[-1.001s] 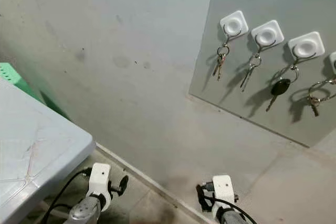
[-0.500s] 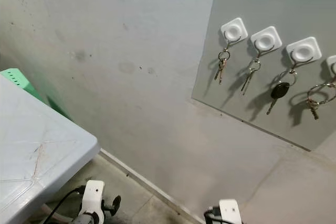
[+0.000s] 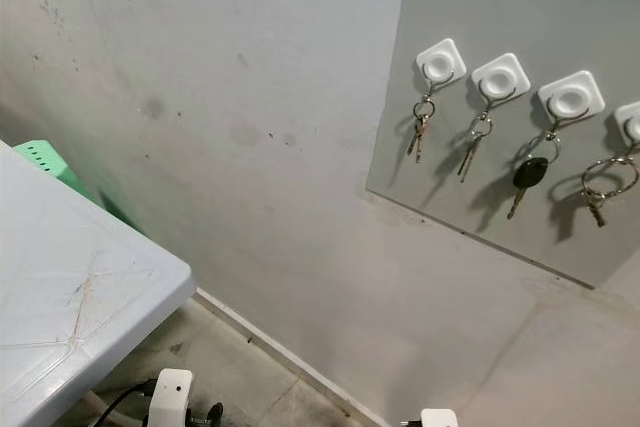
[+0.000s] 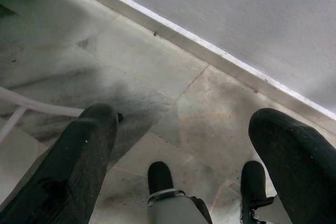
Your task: Hang keys on a hook
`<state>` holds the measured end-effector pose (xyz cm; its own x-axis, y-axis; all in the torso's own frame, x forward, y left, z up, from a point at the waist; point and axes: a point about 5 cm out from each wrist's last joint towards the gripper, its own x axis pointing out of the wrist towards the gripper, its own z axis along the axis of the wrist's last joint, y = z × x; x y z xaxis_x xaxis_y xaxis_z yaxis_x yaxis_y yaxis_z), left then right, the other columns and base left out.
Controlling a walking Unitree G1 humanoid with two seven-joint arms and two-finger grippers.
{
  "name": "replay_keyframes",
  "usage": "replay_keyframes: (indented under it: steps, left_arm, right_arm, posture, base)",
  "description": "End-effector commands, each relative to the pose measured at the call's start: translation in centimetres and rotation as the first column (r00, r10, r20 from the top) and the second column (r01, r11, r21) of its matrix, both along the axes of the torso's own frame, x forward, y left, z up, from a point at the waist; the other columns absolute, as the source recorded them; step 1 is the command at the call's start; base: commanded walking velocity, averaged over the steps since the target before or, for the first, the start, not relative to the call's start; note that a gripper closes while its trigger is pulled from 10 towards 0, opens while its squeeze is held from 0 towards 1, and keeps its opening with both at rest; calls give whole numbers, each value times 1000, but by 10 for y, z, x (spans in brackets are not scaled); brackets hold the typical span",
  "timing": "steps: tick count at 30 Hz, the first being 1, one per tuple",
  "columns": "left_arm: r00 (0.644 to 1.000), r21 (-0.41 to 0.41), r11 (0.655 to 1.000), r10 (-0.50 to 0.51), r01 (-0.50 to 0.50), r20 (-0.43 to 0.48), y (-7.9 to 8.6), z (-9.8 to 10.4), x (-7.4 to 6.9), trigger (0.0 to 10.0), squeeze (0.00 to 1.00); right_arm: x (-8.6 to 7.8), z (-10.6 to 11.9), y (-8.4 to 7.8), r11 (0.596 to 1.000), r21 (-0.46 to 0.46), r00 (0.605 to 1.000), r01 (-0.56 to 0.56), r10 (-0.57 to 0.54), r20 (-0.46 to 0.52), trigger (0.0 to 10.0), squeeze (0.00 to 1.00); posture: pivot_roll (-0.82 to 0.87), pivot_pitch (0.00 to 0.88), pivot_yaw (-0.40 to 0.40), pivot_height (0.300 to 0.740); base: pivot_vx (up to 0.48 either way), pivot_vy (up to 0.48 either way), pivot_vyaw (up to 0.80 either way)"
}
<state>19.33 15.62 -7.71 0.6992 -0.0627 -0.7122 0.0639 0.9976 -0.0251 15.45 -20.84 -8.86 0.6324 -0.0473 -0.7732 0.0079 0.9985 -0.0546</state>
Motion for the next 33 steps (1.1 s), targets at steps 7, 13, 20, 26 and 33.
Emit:
replay_keyframes:
  steps: [7,13,20,26,33]
  left_arm:
    - [1000,8,1000,1,-1,-12,-2,-1,0,10000,0]
    - [1000,10,1000,2,-2,-20,-3,-2,-3,10000,0]
    - [1000,18,1000,10,-9,-29,-2,-3,-3,10000,0]
    - [998,-2,999,50,-51,-39,0,-3,-3,10000,0]
    - [997,0,998,63,-63,-38,1,-3,-3,10000,0]
  right_arm:
    - [3,0,-1,1000,-17,1000,-12,11,-26,10000,0]
    - [1,-2,4,1000,-10,999,-18,17,-37,10000,0]
    - [0,-3,9,1000,1,999,-18,18,-42,10000,0]
    - [0,-3,8,1000,-1,999,-14,14,-41,10000,0]
    - [2,-2,7,1000,1,999,-10,10,-31,10000,0]
  posture:
    - [2,0,-28,740]
    - [1,0,-25,740]
    - [2,0,-29,740]
    - [1,0,-28,740]
    - [3,0,-30,740]
  base:
    - [0,0,-418]
    - [0,0,-731]
    - [0,-274,-733]
    - [0,0,-730]
    - [0,0,-707]
